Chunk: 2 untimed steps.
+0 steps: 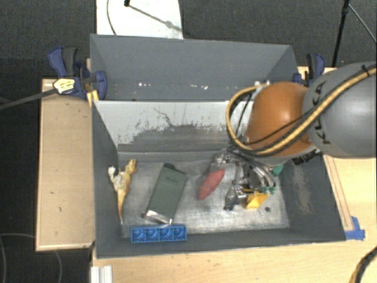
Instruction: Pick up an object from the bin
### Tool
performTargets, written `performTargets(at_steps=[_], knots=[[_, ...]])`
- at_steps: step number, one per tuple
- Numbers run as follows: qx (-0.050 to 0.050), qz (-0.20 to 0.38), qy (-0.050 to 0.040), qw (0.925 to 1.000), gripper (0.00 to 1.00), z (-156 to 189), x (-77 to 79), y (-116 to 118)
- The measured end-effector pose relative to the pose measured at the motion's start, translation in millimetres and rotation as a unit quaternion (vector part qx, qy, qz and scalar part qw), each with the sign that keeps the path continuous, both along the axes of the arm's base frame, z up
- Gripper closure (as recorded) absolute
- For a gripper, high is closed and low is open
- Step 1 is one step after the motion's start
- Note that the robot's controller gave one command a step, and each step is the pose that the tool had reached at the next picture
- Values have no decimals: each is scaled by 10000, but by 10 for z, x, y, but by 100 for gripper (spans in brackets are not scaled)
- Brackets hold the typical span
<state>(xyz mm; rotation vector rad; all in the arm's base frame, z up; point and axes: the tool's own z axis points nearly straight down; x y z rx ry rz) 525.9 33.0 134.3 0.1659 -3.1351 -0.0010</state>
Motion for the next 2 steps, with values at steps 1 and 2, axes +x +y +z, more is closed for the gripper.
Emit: performTargets(at_steps=[1, 2], knots=[[10, 62, -52, 10000, 100, -604, 455, 339], [10, 60, -52, 10000, 100, -604, 455, 338]])
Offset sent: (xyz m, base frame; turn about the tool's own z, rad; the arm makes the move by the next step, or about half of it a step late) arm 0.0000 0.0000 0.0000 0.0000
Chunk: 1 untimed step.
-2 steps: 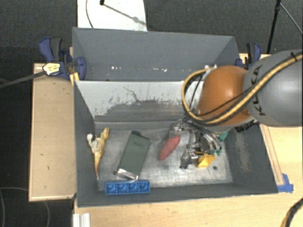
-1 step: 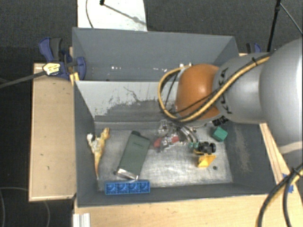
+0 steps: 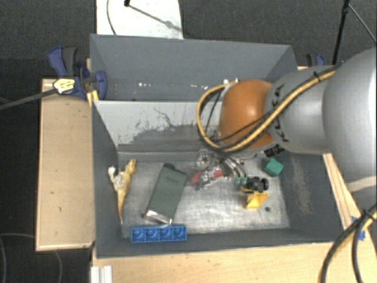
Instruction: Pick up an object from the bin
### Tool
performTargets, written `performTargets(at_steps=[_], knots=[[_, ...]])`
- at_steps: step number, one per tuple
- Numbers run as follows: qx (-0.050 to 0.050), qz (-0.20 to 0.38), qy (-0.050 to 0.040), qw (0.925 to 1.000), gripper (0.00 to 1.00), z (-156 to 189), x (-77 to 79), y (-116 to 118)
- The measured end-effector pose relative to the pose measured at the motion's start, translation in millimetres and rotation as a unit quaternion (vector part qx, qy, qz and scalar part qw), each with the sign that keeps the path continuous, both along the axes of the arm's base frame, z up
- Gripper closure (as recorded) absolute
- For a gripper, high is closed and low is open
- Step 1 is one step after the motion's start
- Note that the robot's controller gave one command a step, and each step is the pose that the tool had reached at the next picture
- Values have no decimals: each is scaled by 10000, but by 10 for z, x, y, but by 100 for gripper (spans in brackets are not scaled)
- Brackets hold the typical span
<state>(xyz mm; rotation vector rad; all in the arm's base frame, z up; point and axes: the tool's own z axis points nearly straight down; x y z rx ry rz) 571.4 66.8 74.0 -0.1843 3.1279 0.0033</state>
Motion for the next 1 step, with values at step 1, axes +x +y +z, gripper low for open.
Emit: performTargets(at_steps=[1], knots=[[-6, -195, 10, 9998, 100, 1553, 68, -143]])
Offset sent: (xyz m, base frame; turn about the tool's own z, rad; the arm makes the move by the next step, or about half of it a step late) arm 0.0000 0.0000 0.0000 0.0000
